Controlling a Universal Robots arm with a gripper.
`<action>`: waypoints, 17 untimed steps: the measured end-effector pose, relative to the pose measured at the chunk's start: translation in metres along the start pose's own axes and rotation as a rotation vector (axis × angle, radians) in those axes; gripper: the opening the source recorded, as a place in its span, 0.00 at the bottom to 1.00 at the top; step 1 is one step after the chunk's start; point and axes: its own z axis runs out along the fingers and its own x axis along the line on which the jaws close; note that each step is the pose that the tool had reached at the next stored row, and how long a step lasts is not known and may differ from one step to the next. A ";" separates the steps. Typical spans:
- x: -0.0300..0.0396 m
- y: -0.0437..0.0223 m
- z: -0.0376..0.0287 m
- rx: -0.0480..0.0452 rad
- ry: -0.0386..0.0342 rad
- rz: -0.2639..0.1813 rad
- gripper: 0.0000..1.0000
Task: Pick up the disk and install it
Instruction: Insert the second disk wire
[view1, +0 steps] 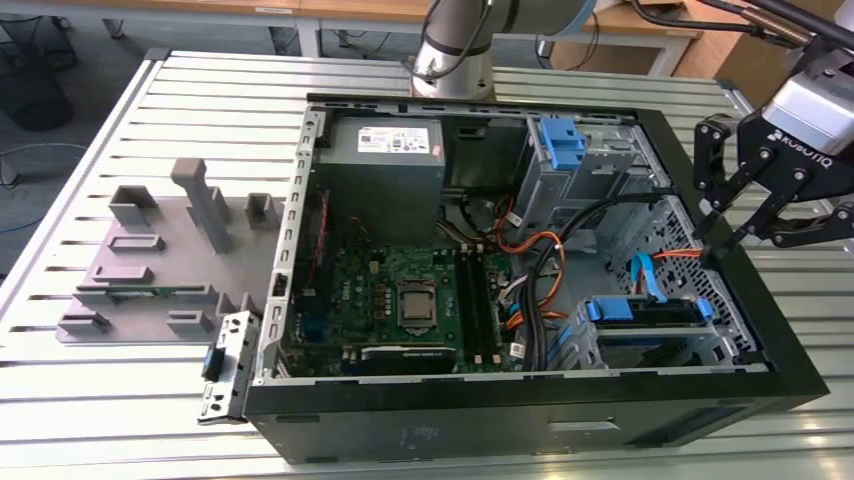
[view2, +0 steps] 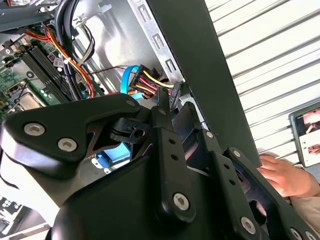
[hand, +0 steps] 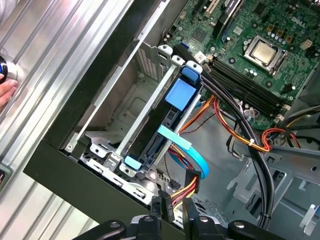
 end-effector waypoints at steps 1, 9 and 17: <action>0.0000 0.0000 0.0000 -0.0001 0.0001 0.000 0.31; 0.0010 -0.0018 0.0059 -0.0002 -0.0002 0.000 0.31; 0.0012 -0.0025 0.0102 -0.0004 -0.0001 -0.001 0.31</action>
